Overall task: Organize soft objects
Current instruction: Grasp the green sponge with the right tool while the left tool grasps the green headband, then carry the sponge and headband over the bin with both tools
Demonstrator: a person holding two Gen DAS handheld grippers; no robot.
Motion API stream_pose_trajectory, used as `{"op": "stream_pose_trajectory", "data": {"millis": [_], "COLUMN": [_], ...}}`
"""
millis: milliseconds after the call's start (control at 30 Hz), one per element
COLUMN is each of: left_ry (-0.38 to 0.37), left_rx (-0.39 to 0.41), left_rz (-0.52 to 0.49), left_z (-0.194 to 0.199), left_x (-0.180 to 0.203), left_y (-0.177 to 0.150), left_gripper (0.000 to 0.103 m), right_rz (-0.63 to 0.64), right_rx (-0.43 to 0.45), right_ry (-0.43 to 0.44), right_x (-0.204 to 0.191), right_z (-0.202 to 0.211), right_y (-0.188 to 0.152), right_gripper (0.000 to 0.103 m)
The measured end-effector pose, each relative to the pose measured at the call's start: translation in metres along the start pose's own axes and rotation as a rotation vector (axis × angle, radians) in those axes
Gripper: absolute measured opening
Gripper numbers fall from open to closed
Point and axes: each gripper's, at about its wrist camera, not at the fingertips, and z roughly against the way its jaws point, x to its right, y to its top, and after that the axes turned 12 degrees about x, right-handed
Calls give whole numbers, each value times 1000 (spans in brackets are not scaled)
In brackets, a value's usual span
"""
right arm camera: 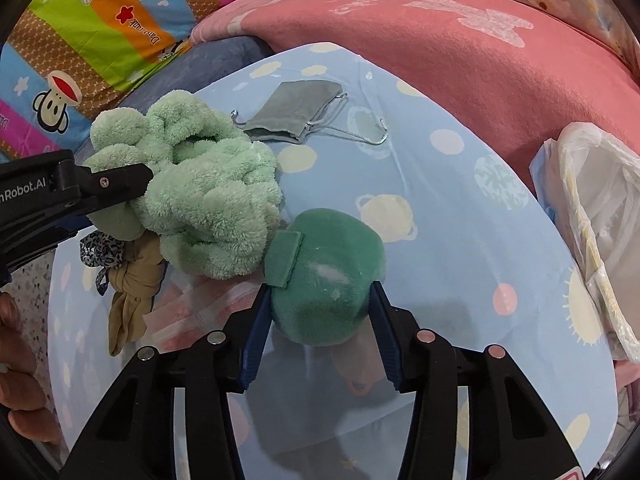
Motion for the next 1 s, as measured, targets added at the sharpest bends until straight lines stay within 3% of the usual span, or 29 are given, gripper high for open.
{"op": "stream_pose_trajectory", "data": {"millis": [300,533,1000], "left_ry": [-38,-108,-249], "left_rx": [69,111,188], "left_rz": [-25,-59,-165], "left_z": [36,65,107], "left_x": [21,48,140], "left_y": [10,24,48], "left_gripper": [27,21,20], "right_rz": [-5,-22,-93], "right_rx": [77,170,319], "right_ry": [8,12,-47], "right_x": [2,13,69], "right_z": [36,80,153], "right_y": [13,32,57], "right_gripper": [42,42,42]}}
